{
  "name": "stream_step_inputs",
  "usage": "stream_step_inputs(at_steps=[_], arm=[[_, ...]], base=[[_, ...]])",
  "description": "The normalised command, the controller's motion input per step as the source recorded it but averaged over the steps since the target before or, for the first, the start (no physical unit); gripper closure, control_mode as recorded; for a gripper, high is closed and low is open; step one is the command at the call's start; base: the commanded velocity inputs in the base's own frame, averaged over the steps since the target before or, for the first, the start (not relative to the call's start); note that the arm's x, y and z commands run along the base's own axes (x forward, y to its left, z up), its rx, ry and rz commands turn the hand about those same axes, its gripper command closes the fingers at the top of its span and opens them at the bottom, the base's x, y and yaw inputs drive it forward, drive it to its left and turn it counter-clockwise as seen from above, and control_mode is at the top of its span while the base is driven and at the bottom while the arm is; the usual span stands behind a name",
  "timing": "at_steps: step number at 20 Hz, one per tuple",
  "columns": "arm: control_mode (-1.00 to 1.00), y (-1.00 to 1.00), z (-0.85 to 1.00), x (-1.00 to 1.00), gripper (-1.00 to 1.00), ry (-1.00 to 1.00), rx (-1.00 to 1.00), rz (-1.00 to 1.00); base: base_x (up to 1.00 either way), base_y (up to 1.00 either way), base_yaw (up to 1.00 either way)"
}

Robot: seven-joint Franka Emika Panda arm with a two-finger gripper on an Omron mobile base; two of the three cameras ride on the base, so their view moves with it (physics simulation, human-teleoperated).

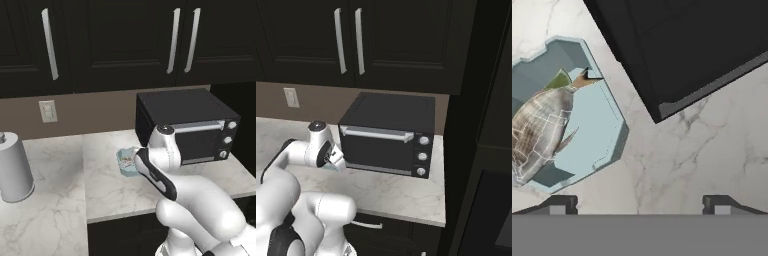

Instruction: Place the tupperware on the top shelf of the fridge. Make space for the tupperware among the existing items by rearranging them on the shelves if needed. Close the fridge door when finished.

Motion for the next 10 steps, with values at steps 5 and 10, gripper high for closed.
stream_step_inputs(at_steps=[5, 10], arm=[[-1.0, 0.07, -0.16, 0.18, -1.0, -0.03, 0.06, -0.09], [-1.0, 0.21, -0.04, 0.16, -1.0, -0.02, 0.0, -0.06]], base=[[0.0, 0.0, 0.0], [0.0, 0.0, 0.0]])
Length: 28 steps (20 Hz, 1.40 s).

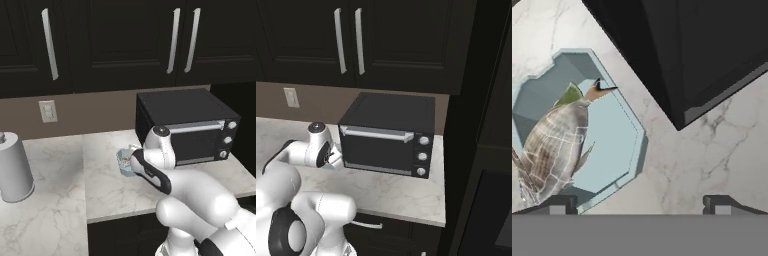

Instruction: Place the tupperware on the top shelf of the fridge. Make space for the tupperware among the existing items by rearranging them on the shelves if needed. Close the fridge door when finished.

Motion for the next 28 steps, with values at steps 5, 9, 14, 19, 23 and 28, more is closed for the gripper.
stream_step_inputs(at_steps=[5, 9, 14, 19, 23, 28], arm=[[-1.0, 0.11, -0.19, 0.17, -1.0, 0.0, 0.0, -0.05], [-1.0, 0.0, -0.23, 0.24, -1.0, 0.0, 0.0, -0.03], [-1.0, 0.0, -0.07, 0.25, -1.0, 0.0, 0.0, -0.02], [-1.0, 0.0, -0.03, 0.18, -1.0, 0.0, 0.0, -0.01], [-1.0, 0.0, -0.11, 0.03, -1.0, 0.0, 0.0, 0.0], [-1.0, 0.0, -0.16, 0.0, -1.0, 0.0, 0.0, 0.0]], base=[[0.0, 0.0, 0.0], [0.0, 0.0, 0.0], [0.0, 0.0, 0.0], [0.0, 0.0, 0.0], [0.0, 0.0, 0.0], [0.0, 0.0, 0.0]])
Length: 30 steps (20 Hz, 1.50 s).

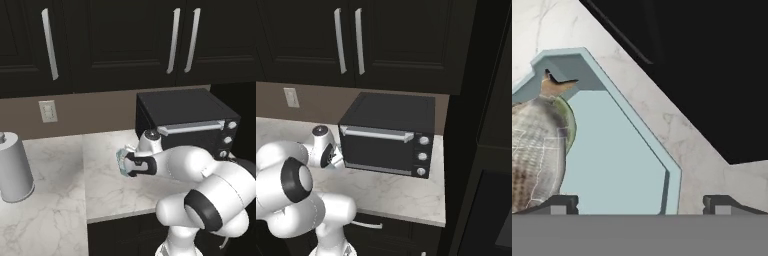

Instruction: Place the tupperware on the top shelf of the fridge. Make space for the tupperware among the existing items by rearranging them on the shelves if needed. Close the fridge door when finished.

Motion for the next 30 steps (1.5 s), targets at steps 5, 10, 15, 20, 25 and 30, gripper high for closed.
stream_step_inputs(at_steps=[5, 10, 15, 20, 25, 30], arm=[[-1.0, 0.0, -0.16, 0.0, -1.0, 0.0, 0.0, 0.0], [-1.0, 0.0, -0.11, 0.0, 1.0, 0.0, 0.0, 0.0], [-1.0, 0.0, -0.05, 0.0, 1.0, 0.0, 0.0, 0.0], [-1.0, 0.0, 0.0, 0.0, 1.0, 0.0, 0.0, 0.0], [-1.0, 0.01, 0.0, -0.12, 1.0, 0.0, 0.0, 0.0], [-1.0, 0.0, 0.07, -0.46, 1.0, -0.11, 0.0, 0.03]], base=[[0.0, 0.0, 0.0], [0.0, 0.0, 0.0], [0.0, 0.0, 0.0], [0.0, 0.0, 0.0], [0.0, 0.0, 0.0], [0.0, 0.0, 0.0]])
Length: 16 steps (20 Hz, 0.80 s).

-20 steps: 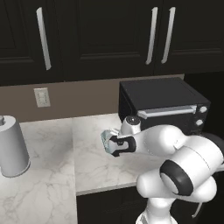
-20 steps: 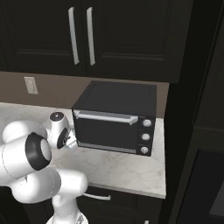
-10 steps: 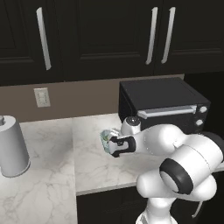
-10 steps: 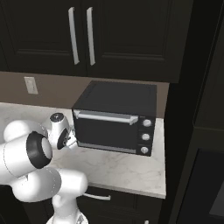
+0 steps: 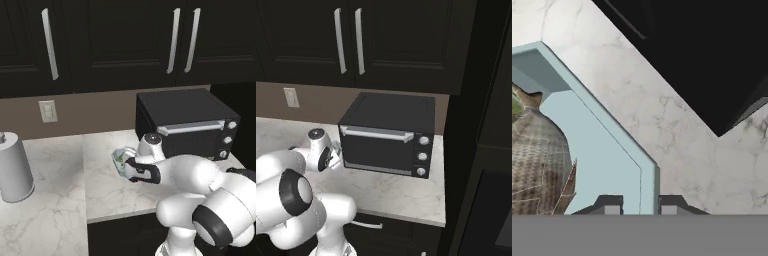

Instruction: Place the tupperware on the top shelf of the fridge. Make space for the tupperware among the existing items by rearranging them on the shelves if needed. Close the fridge door when finished.

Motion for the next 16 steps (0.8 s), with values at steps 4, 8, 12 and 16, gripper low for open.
stream_step_inputs(at_steps=[4, 8, 12, 16], arm=[[-1.0, 0.04, 0.3, -0.53, 1.0, -0.22, 0.0, 0.09], [-1.0, 0.05, 0.42, -0.57, 1.0, -0.18, 0.0, 0.1], [-1.0, 0.01, 0.46, -0.72, 1.0, -0.07, 0.0, 0.03], [-1.0, 0.0, 0.72, -0.69, 1.0, 0.0, 0.01, 0.0]], base=[[0.0, 0.0, 0.0], [0.0, 0.0, 0.0], [0.0, 0.0, 0.0], [0.0, 0.0, 0.0]])
